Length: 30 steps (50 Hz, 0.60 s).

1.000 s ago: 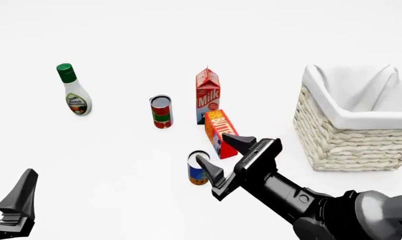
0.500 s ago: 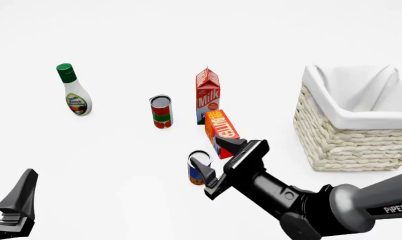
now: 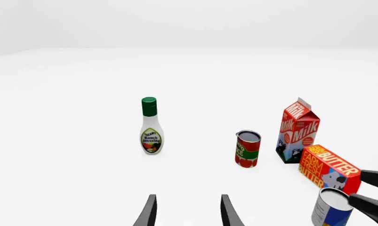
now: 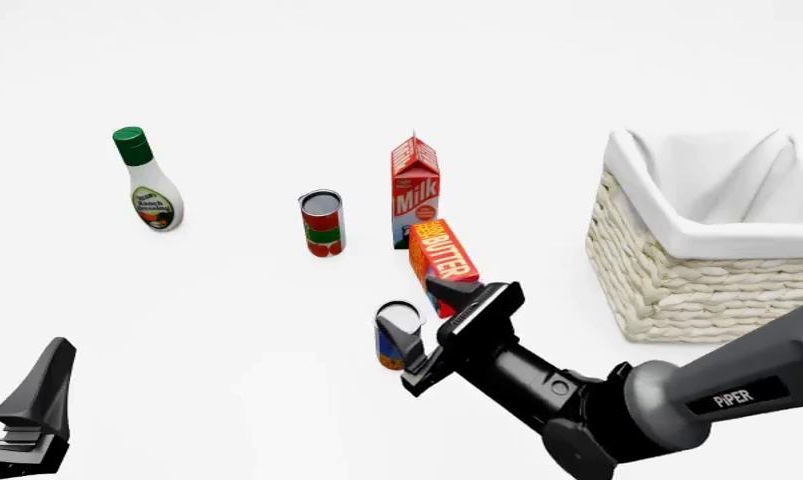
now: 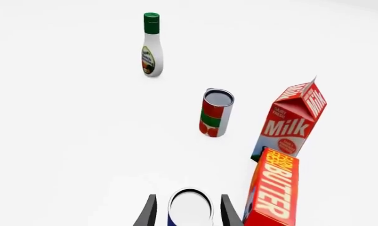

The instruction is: Pick the alphabet soup and place it in the basket.

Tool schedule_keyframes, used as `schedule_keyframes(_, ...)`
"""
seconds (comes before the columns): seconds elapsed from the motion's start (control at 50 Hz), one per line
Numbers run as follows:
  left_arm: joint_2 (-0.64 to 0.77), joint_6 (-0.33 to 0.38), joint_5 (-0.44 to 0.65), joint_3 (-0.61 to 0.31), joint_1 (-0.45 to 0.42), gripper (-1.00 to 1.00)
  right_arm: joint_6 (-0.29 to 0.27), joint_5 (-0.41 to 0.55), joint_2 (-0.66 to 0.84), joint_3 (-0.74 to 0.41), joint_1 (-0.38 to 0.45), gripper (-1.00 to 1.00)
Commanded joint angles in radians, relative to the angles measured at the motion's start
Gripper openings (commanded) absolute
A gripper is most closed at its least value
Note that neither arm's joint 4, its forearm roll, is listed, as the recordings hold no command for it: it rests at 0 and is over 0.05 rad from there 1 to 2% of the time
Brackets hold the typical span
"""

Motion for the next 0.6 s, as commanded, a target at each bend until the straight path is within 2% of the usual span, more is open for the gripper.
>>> schedule_keyframes(0.02,0.000,0.000,0.000,0.000,0.000,1.00,0.009,-0.009,0.043,-0.022,-0.002,1.00)
schedule_keyframes(0.6,0.000,0.000,0.000,0.000,0.000,1.00,0.023,-0.026,0.137,-0.071,-0.018,1.00)
